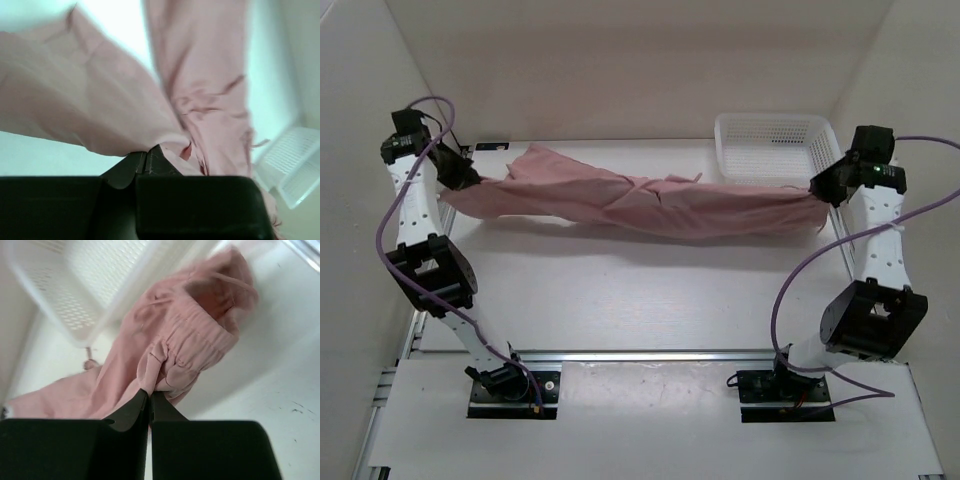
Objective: Fold and stack the trousers
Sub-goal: Flatten the trousers out
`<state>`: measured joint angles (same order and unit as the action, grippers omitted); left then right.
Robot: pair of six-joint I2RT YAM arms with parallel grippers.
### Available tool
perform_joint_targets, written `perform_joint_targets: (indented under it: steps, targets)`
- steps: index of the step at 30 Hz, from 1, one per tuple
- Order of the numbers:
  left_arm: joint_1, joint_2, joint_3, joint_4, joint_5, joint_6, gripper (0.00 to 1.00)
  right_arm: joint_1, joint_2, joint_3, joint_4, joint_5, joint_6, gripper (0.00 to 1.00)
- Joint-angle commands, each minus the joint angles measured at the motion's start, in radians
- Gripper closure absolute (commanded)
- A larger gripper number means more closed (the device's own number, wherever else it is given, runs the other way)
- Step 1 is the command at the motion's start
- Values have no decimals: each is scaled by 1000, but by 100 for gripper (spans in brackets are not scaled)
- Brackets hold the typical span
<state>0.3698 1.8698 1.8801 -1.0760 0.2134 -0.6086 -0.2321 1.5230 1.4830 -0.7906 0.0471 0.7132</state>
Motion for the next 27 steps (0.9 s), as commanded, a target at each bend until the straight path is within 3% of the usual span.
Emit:
perform_joint_targets:
  steps: [1,6,12,13,15,16,17,18,20,24,25,27]
  targets:
    - [32,-76,105,-58,-40,18,90,-18,-70,79,-82,89,6,100]
    - [52,-133,4,-41,-40,18,90,-18,-226,-115,-111,138,25,100]
    - [136,-262,-333,22,-89,42,90,-29,-510,-380,-202,239,92,100]
    - [164,-282,-413,22,-115,43,90,-29,-553,-432,-211,249,92,96]
    - [164,-323,-472,34,-115,56,50,-29,-661,-464,-236,261,92,60]
    - [164,-324,-486,34,-103,66,36,-29,-682,-464,-248,261,92,45]
    - [164,-324,-486,34,-103,81,21,-29,-695,-474,-257,261,92,32]
    - [164,-324,-477,34,-92,90,6,-29,-695,-461,-281,261,92,25]
    - [155,-324,-409,22,-101,101,0,-29,-686,-431,-291,270,92,25]
    - [98,-333,-284,1,-111,121,0,-29,-672,-371,-274,295,66,26]
    - [75,-318,-265,20,-97,121,4,-29,-663,-360,-233,281,52,38]
    - [-12,-284,-208,48,-71,151,23,-29,-606,-342,-162,182,-24,70]
